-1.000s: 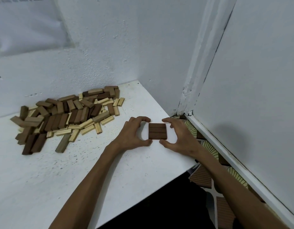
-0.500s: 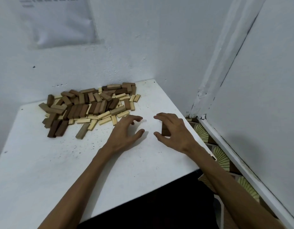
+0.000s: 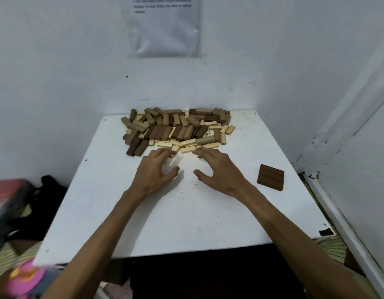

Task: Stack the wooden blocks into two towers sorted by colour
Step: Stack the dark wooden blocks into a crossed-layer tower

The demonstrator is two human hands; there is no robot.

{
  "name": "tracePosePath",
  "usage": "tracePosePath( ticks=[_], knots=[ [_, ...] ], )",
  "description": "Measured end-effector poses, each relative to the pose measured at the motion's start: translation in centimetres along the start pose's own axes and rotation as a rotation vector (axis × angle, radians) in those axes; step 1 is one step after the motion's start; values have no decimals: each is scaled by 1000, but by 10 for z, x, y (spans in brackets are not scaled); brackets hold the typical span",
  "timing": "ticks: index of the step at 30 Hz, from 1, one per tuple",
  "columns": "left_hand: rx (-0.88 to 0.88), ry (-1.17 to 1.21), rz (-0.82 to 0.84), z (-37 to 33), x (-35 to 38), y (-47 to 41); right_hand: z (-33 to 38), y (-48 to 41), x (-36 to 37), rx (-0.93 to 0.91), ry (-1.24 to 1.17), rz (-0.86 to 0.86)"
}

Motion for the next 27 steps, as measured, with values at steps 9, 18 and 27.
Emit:
tracePosePath(
  ticks=[9, 18, 27],
  knots=[
    [-234, -157, -56, 72, -44, 30, 33, -59, 66, -121, 62, 177],
    [-487, -193, -43, 107, -28, 17, 35, -95, 90, -122, 273, 260],
    [-569, -190, -211, 106, -29, 10, 34, -94, 91, -255, 225, 157]
  ],
)
Point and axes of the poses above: each hand's wrist, its own y-axis away from the middle knuckle, its own x-axis out of the palm, z = x × y, the point moved 7 cm from there along -y, towards the middle knuckle, and after that the axes turned 12 degrees about -y, right-handed, at the moved point
